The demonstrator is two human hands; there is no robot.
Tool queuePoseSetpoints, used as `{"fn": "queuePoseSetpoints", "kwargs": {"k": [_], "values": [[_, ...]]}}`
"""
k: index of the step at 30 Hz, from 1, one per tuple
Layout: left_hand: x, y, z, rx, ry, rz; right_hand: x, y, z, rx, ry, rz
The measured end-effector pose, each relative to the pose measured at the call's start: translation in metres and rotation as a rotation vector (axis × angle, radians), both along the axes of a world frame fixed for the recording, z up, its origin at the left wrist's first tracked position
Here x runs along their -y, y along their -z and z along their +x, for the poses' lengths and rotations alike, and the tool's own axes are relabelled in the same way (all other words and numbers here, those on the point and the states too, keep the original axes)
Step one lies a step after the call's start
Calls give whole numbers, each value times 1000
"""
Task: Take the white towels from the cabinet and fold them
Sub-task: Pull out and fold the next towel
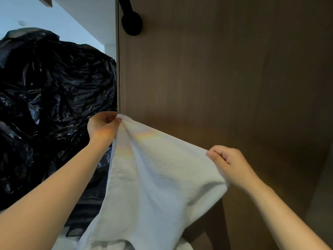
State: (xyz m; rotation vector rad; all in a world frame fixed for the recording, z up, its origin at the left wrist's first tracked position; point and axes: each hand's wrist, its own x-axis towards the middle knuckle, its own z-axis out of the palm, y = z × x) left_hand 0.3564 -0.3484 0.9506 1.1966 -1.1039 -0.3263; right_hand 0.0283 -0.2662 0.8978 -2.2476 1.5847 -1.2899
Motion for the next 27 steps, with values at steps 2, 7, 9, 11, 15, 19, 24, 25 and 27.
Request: {"fn": "queuePoseSetpoints", "kwargs": {"k": [2,7,9,11,15,19,24,25,27], "values": [[2,1,0,0,1,13,-2,-12,-8,-220,85,-88],[4,3,-2,38,16,7,4,-47,-30,-568,317,-436],[3,3,-2,56,13,4,8,-55,-33,-607,391,-485],[3,4,1,80,13,-6,11,-59,-33,-640,443,-483],[1,6,2,55,25,-8,18,-54,-28,-654,509,-428],[-4,1,3,6,29,-90,18,-54,-25,-510,525,-533],[-4,8,1,20,42,-104,23,-52,-15,-654,669,-327],[-3,12,1,14,40,-95,26,-49,-13,-646,657,-289],[-2,16,1,-9,41,-85,30,-43,-12,-597,615,-237]]}}
